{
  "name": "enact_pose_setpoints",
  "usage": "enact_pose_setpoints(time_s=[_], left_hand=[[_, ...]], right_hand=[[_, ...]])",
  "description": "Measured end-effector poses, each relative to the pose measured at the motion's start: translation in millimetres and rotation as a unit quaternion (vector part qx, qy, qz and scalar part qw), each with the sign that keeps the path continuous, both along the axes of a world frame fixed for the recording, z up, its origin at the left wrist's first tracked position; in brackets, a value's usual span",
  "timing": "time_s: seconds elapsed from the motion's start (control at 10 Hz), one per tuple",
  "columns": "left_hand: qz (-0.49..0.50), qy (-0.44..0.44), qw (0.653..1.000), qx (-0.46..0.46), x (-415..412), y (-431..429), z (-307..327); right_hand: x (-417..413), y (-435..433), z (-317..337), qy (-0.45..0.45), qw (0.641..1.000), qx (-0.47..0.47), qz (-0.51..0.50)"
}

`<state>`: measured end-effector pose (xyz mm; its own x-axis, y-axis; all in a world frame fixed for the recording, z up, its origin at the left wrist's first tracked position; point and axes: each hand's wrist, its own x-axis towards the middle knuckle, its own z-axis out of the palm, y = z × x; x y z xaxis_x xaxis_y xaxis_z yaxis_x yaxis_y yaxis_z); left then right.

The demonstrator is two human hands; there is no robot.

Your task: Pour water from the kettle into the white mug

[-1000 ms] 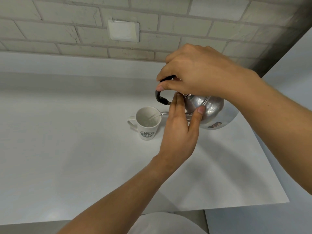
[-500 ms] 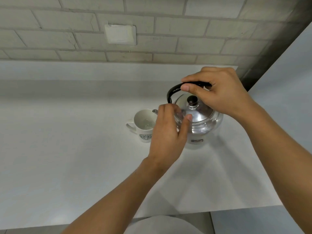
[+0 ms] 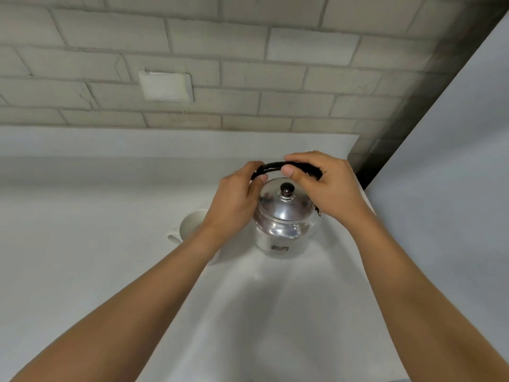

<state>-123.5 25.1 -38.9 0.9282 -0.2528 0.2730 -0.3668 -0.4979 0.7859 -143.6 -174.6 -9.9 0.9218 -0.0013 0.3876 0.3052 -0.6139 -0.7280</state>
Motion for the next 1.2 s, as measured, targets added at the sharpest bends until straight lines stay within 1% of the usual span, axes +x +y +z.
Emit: enact_pose_setpoints(time_s=[0.1,0.2,0.3,0.5,0.6,0.9,1.0,1.1,1.2], left_hand=[[0.017,-0.002,1.0,0.007,33.7,-3.5,-4.1],[0.042,0.0,0.999,0.007,69.6,-4.9,-9.1],[0.065,0.029,0.997,0.005,105.6,-4.2,-14.8],[0.069,0.029,0.997,0.029,158.7,-0.5,-30.1],[0.065,0.041,0.997,0.027,173.6,0.0,-39.5],[0.057,0.054,0.997,0.012,190.5,0.8,-55.9],[0.051,0.088,0.995,0.004,193.7,1.4,-54.9],[0.039,0.118,0.991,0.047,189.8,-1.3,-46.4],[0.037,0.065,0.993,0.088,180.8,-8.1,-29.4]], right_hand=[[24.2,-9.4,-10.7,0.019,0.999,0.037,-0.016],[54.4,-20.9,-28.8,0.057,0.996,0.033,-0.059],[87.0,-23.4,-46.6,0.086,0.994,0.006,-0.066],[144.2,-15.8,-70.7,0.14,0.987,0.038,-0.064],[160.9,-14.9,-79.0,0.139,0.987,0.046,-0.072],[177.1,-14.9,-93.0,0.148,0.983,0.054,-0.089],[177.5,-18.9,-91.5,0.159,0.982,0.049,-0.084],[164.3,-21.3,-82.4,0.195,0.978,0.026,-0.069],[153.8,-21.9,-67.4,0.159,0.982,0.033,-0.096]])
